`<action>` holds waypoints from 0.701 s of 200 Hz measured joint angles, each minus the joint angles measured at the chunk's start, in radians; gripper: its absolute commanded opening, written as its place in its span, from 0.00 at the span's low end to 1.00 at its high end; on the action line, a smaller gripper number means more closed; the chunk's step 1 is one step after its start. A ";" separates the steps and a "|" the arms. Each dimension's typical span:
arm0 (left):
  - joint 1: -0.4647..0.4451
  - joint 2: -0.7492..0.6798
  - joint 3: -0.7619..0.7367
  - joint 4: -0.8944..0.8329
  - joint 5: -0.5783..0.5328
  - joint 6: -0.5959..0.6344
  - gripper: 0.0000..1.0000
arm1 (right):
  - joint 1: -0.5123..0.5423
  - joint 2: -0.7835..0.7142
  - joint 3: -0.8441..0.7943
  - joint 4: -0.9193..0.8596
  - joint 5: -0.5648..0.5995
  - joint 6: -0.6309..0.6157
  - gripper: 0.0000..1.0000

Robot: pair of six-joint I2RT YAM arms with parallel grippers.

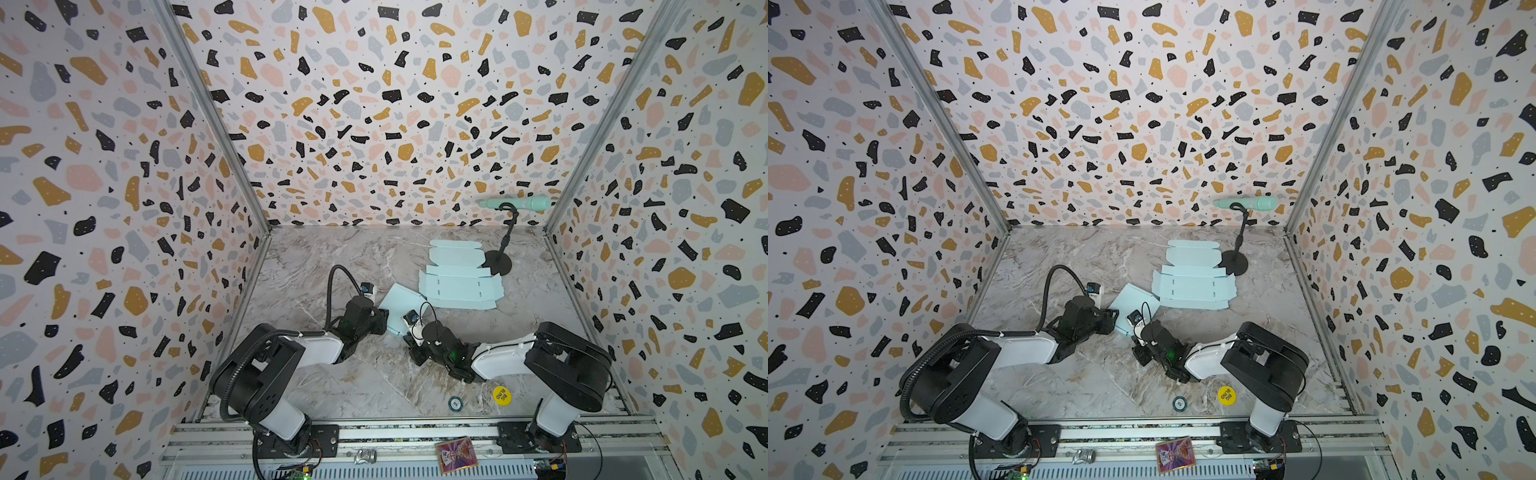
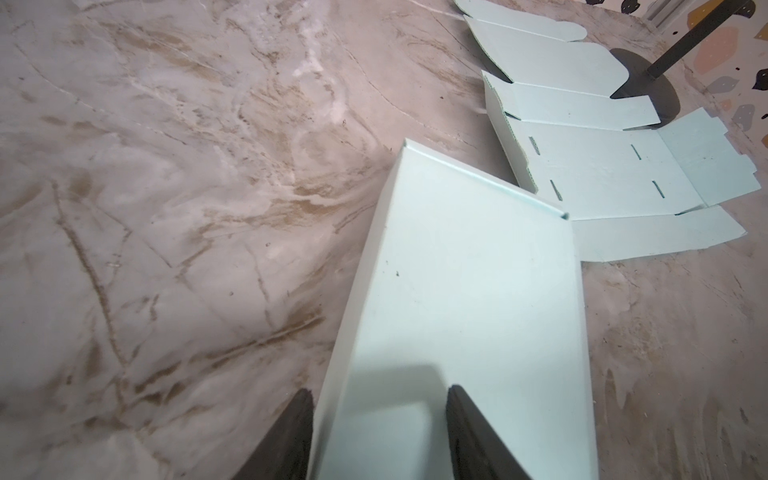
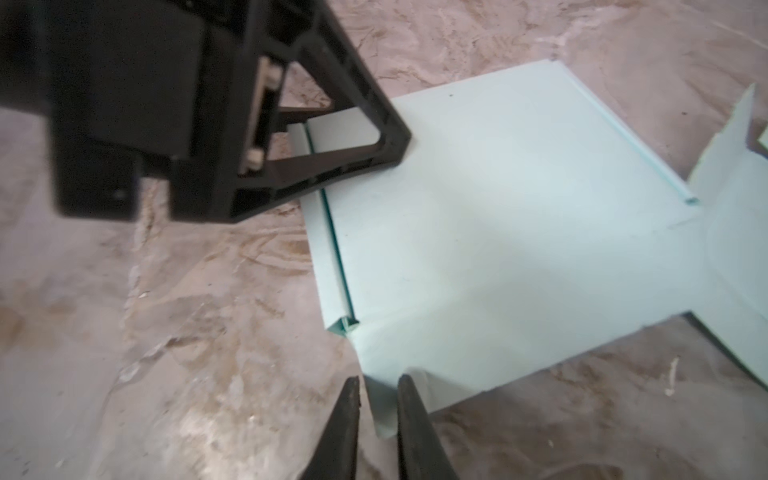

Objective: Fold the paper box

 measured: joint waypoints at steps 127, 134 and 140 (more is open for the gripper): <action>-0.283 -0.137 0.198 -0.490 -0.260 0.106 0.92 | -0.582 -0.602 -0.176 -0.190 -0.347 0.157 0.80; -0.328 -0.116 0.247 -0.519 -0.298 0.109 0.95 | -0.639 -0.603 -0.176 -0.217 -0.347 0.166 0.81; -0.360 -0.092 0.288 -0.537 -0.328 0.109 0.98 | -0.675 -0.604 -0.178 -0.237 -0.346 0.174 0.81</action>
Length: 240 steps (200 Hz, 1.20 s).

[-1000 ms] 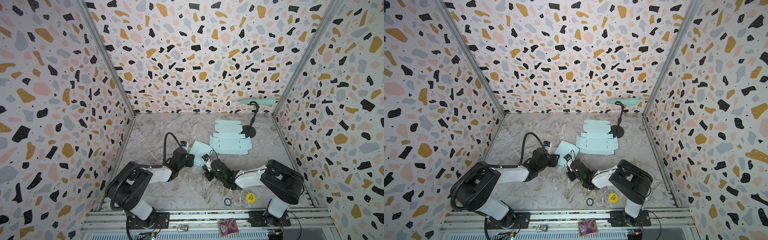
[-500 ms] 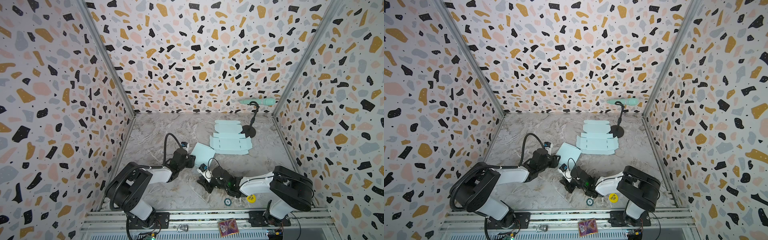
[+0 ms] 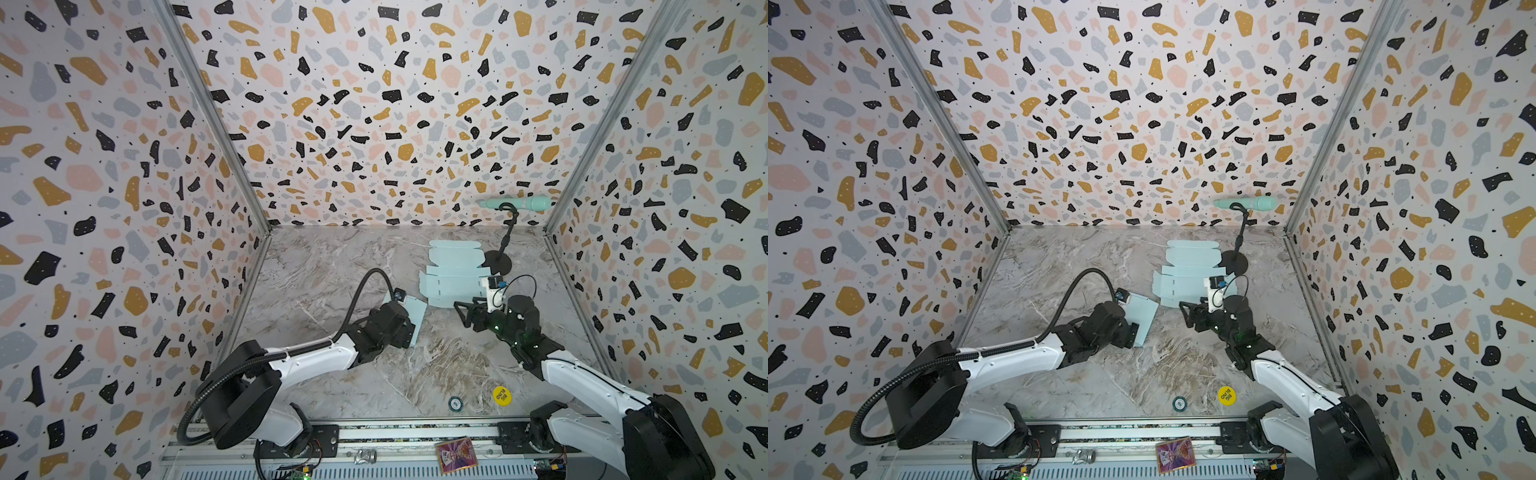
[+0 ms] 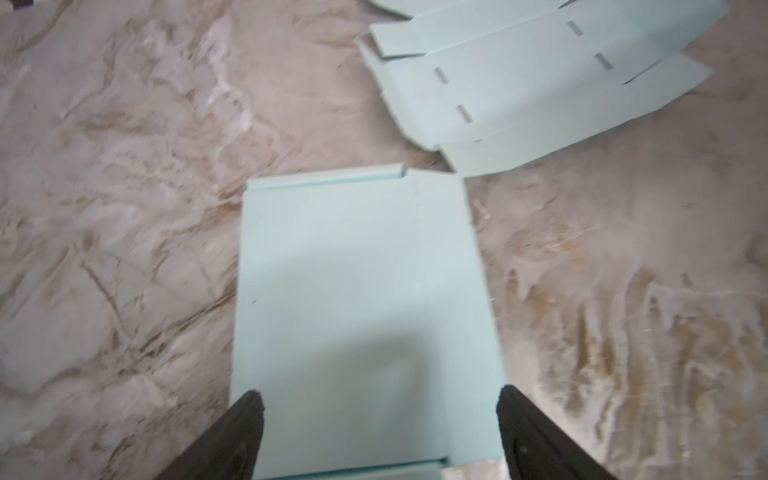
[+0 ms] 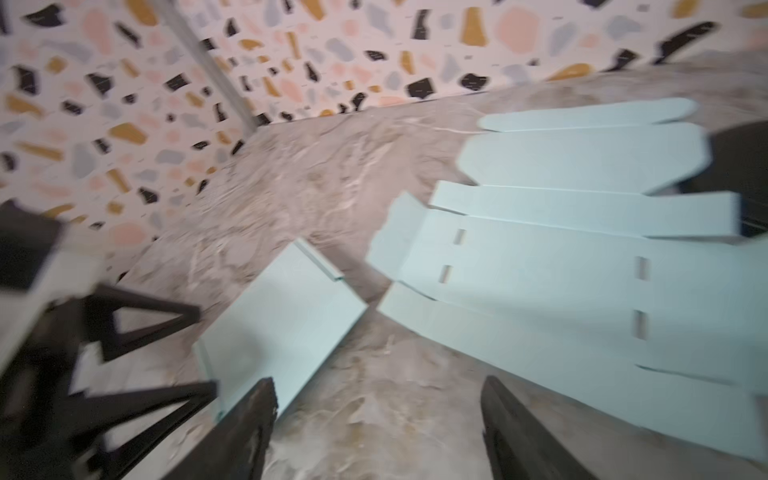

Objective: Fold the paper box

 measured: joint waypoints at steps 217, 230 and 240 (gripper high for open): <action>-0.212 0.482 0.364 -0.439 -0.664 -0.184 0.02 | -0.165 -0.152 -0.112 -0.025 -0.067 0.077 0.76; -0.212 0.467 0.360 -0.444 -0.675 -0.186 0.00 | -0.165 -0.152 -0.112 -0.025 -0.068 0.077 0.76; -0.212 0.451 0.357 -0.451 -0.688 -0.184 0.00 | -0.165 -0.152 -0.112 -0.025 -0.068 0.077 0.75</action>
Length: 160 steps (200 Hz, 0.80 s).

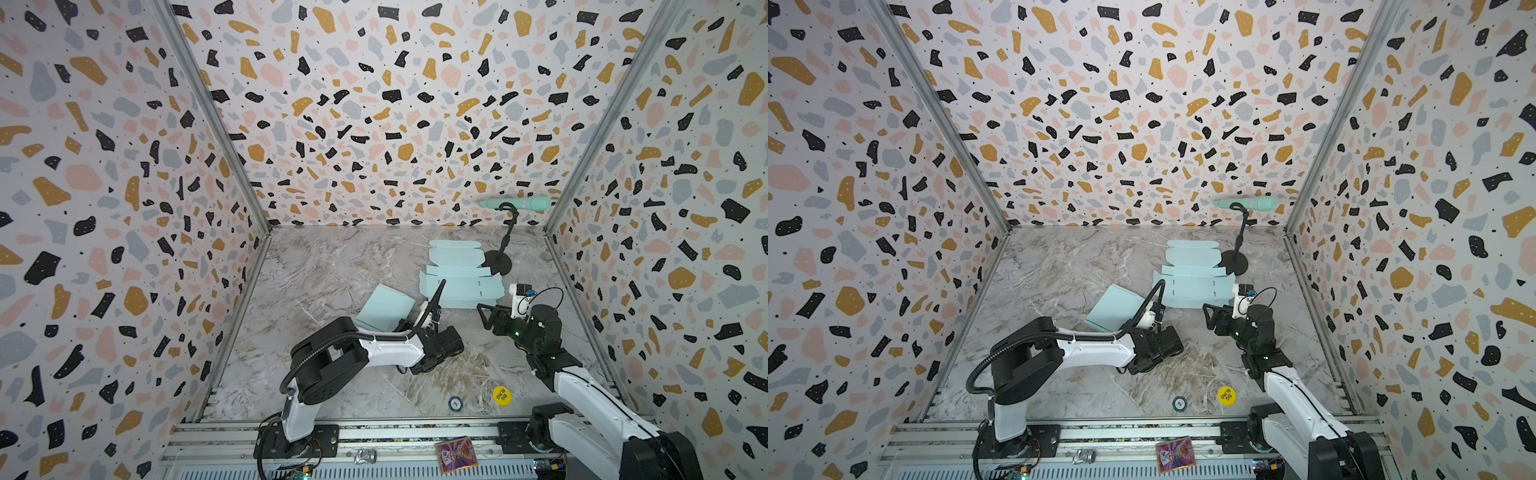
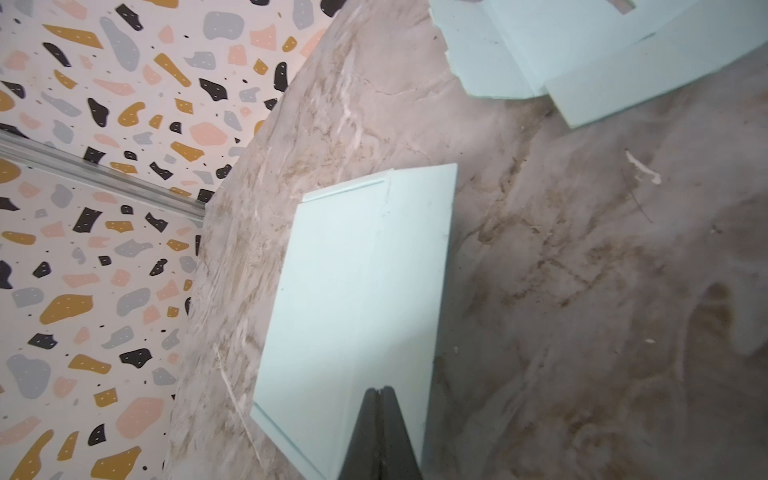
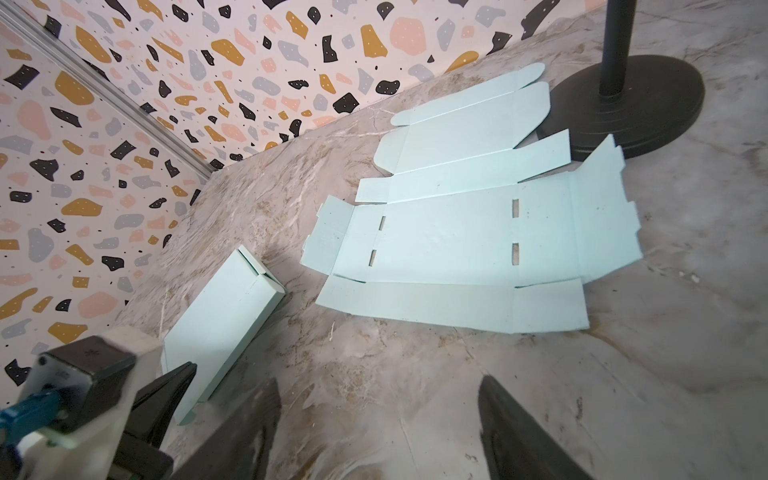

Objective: Fold the paper box

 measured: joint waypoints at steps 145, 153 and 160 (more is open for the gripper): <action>0.048 0.045 0.031 0.009 0.201 0.178 0.87 | 0.039 -0.039 -0.031 -0.026 0.064 -0.021 0.80; 0.052 0.074 0.048 -0.003 0.161 0.173 0.84 | 0.040 -0.049 -0.031 -0.029 0.067 -0.021 0.80; 0.055 0.093 0.064 -0.012 0.134 0.166 0.82 | 0.039 -0.056 -0.031 -0.029 0.069 -0.021 0.80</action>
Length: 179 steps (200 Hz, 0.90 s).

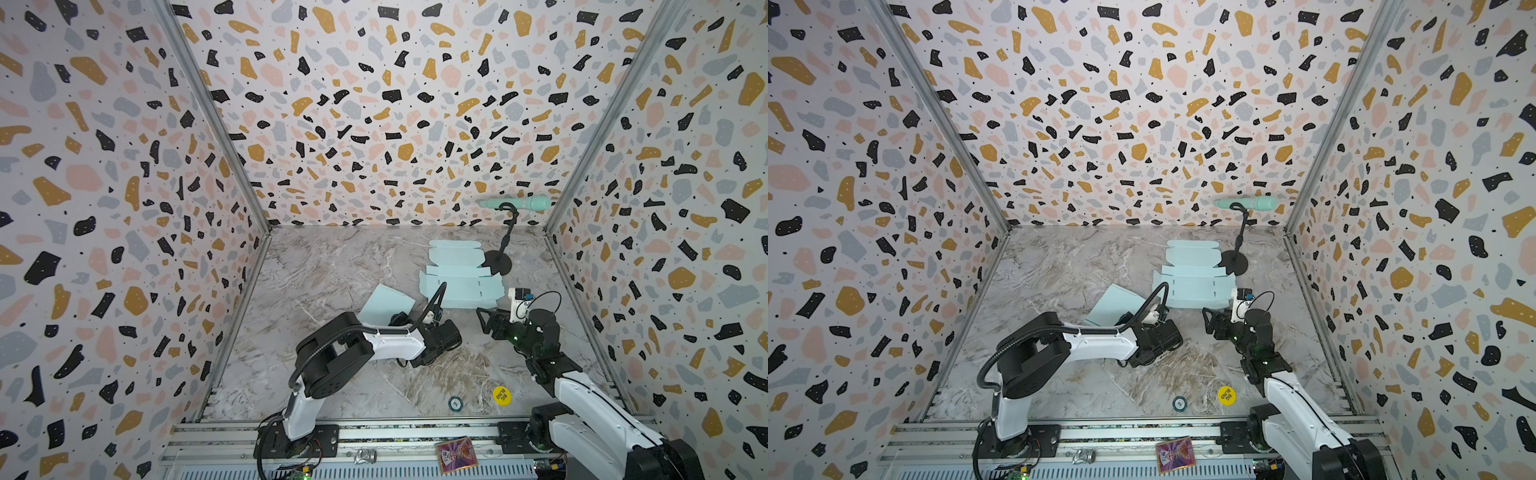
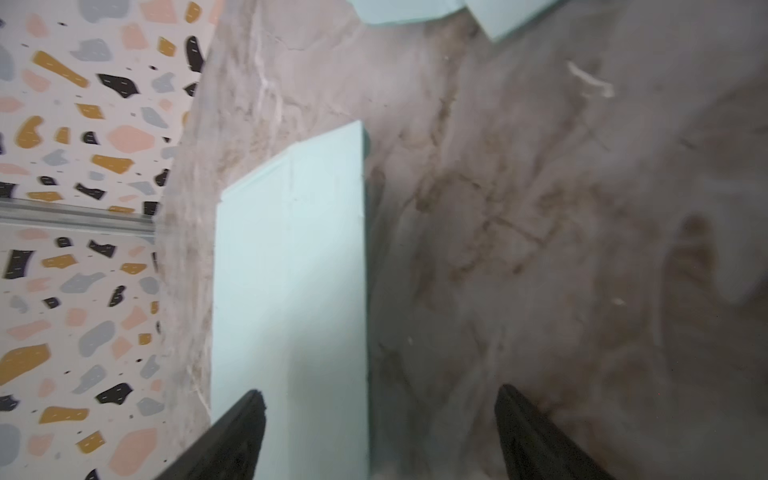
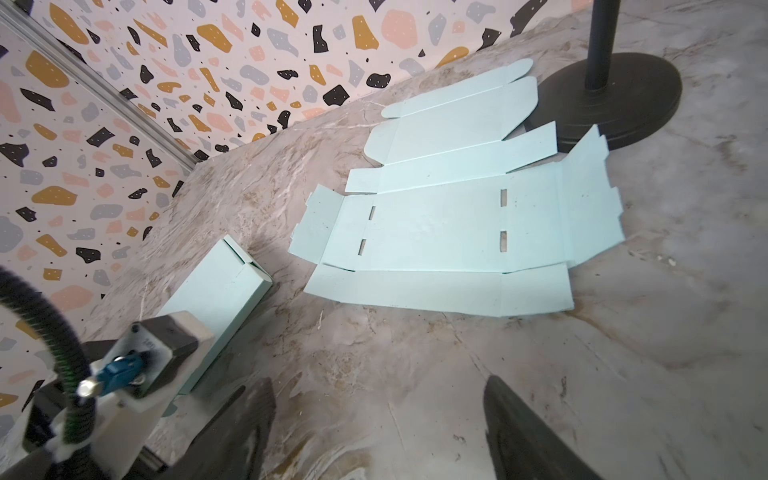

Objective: Fold the paper box

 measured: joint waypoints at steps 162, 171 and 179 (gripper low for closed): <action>0.020 -0.021 -0.043 -0.082 -0.303 -0.066 0.00 | 0.000 -0.019 -0.030 0.007 0.002 -0.003 0.76; 0.020 -0.061 -0.053 -0.078 -0.290 -0.059 0.00 | 0.000 -0.024 -0.030 0.005 0.001 -0.005 0.76; 0.021 -0.100 -0.063 -0.075 -0.275 -0.051 0.00 | 0.002 -0.030 -0.030 0.003 -0.002 -0.009 0.76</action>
